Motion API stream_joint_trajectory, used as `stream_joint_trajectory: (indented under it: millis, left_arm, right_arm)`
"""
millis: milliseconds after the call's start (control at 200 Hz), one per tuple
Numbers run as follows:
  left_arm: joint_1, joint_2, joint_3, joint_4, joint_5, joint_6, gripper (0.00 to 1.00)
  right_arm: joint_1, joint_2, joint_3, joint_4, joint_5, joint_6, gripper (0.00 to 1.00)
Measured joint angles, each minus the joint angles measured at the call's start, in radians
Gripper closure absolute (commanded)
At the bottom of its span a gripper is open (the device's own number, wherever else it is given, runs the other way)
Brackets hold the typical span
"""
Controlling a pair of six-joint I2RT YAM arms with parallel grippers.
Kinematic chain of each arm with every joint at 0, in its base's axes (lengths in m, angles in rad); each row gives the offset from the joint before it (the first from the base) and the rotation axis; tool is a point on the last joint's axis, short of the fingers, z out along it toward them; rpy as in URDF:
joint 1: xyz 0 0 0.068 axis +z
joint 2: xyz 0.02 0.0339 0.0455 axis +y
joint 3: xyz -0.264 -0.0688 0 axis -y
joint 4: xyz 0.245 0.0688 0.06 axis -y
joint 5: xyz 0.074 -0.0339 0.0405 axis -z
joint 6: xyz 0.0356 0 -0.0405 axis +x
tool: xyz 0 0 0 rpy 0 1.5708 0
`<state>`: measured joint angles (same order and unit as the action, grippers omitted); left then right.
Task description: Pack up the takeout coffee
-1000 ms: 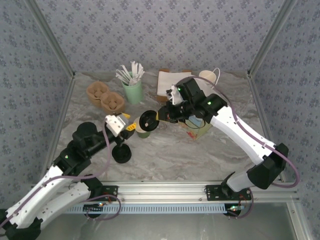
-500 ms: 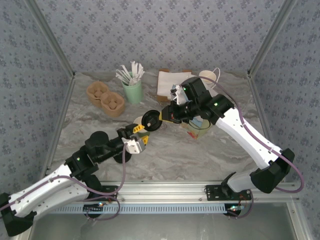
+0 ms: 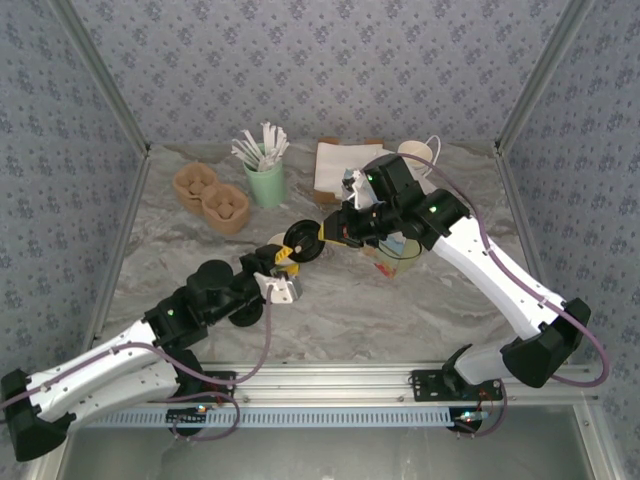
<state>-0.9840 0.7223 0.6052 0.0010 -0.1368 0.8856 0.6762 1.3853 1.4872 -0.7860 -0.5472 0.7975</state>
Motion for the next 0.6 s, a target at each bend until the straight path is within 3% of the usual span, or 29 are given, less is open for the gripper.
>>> stream_joint_trajectory:
  millis: [605]
  left_arm:
    - [-0.006, 0.02, 0.002, 0.001, -0.033, 0.014, 0.93]
  right_arm:
    - [-0.005, -0.001, -0.015, 0.019, 0.001, 0.021, 0.85]
